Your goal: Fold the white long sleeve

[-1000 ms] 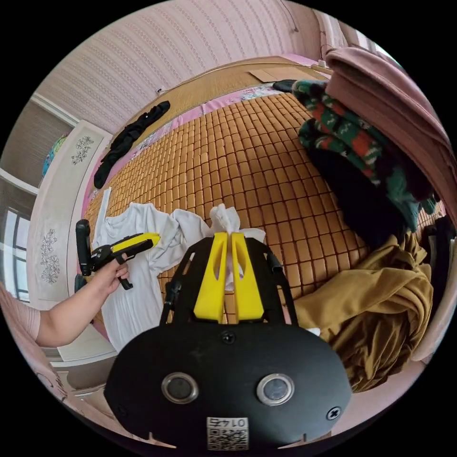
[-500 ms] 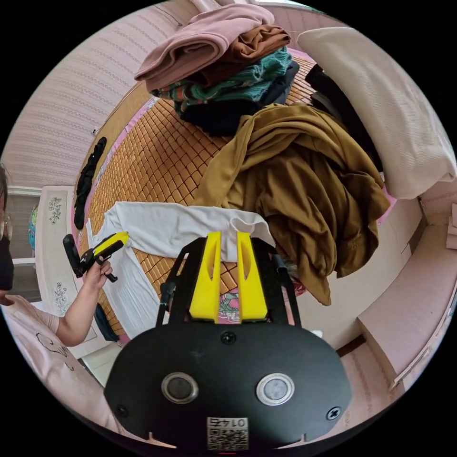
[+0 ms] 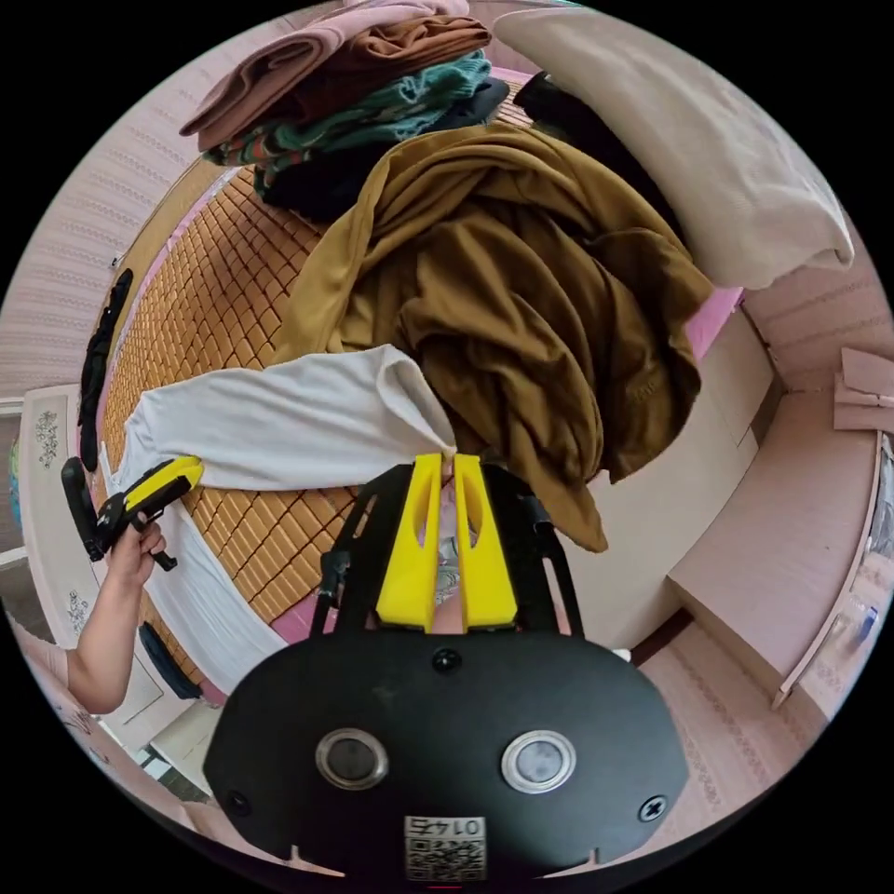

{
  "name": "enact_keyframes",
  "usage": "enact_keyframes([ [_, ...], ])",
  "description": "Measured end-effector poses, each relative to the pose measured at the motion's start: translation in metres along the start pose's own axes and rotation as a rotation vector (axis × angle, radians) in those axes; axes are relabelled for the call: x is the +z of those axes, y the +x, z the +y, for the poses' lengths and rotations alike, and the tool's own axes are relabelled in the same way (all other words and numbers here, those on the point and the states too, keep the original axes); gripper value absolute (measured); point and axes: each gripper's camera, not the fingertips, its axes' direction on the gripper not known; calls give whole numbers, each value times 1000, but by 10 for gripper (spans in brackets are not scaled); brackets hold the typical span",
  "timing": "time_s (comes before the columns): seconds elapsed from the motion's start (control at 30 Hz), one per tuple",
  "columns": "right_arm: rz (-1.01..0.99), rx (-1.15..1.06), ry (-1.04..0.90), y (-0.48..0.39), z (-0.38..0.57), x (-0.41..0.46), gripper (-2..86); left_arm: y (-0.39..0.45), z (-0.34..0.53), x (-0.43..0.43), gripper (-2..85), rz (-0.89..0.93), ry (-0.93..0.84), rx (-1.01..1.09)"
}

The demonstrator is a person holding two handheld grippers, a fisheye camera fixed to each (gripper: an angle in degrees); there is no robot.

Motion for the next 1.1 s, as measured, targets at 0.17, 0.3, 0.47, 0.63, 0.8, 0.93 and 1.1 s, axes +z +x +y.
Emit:
enact_keyframes([
  [0.17,-1,86,-47,34,24,3,30,10,-5,-1,65,2,-8,43],
  [0.3,11,-45,94,7,17,-15,66,10,-15,-21,65,15,75,22],
  [0.47,74,-222,181,-34,5,-15,74,-2,-33,-28,65,-72,122,-13],
  [0.63,97,-194,112,-31,-8,4,5,-13,-50,-8,66,-117,99,-25],
  [0.8,83,-149,184,-17,-8,-13,-1,-17,-52,7,68,-80,67,-48],
  [0.93,76,-114,195,-12,-12,-17,7,-19,-46,10,65,-73,89,-74],
  [1.1,125,-254,157,-43,5,-16,75,-22,-40,11,65,-66,92,-83],
])
